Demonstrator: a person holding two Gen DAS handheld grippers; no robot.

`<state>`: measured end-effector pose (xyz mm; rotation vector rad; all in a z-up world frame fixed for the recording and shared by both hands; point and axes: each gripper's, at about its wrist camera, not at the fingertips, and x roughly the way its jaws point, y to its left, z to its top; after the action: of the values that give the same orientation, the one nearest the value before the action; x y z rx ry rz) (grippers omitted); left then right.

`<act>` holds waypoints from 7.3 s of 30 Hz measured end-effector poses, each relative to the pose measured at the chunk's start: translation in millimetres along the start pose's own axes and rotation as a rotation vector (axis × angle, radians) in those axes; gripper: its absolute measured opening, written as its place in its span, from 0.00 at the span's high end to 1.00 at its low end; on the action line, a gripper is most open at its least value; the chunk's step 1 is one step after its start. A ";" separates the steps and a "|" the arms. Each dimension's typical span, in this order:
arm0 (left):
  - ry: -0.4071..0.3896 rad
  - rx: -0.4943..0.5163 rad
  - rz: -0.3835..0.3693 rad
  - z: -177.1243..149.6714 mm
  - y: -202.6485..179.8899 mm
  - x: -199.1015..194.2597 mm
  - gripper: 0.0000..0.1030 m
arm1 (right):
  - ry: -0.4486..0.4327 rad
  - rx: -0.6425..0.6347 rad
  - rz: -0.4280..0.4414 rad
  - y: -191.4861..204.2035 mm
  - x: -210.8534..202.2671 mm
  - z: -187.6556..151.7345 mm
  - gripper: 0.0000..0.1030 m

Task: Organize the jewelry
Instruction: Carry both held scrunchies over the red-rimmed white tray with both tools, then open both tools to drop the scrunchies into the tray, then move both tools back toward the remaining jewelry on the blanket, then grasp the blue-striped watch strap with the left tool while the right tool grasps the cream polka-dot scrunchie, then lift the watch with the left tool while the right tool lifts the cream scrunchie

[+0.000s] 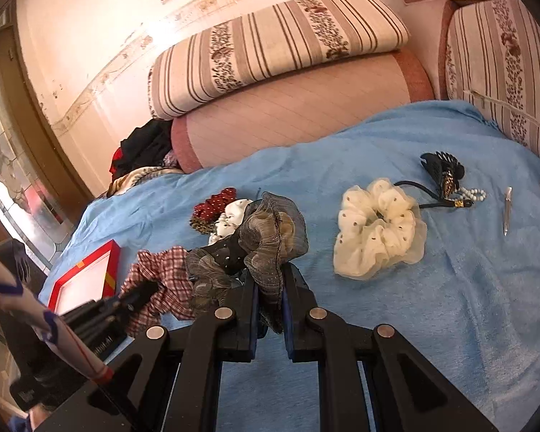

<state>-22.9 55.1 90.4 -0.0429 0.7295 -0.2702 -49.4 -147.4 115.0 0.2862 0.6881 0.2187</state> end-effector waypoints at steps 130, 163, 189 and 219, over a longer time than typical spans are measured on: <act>0.093 -0.160 0.000 6.3 104.3 2.4 0.46 | 0.228 0.320 -0.126 -100.4 86.9 32.0 0.89; 0.264 -0.041 0.050 -55.2 -4.2 25.2 0.81 | 0.078 0.277 0.130 -70.1 35.2 45.3 0.89; 0.271 0.048 0.129 -48.6 -29.8 55.9 0.61 | 0.082 0.292 0.196 -72.9 32.1 48.1 0.89; -0.096 -0.102 0.175 -52.7 36.0 -104.7 0.63 | 0.071 -0.026 0.251 48.9 -10.7 -21.8 0.89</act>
<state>-124.3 119.7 114.6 -0.0881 0.6465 -0.0631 -76.6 -100.5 121.4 0.3415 0.7190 0.4789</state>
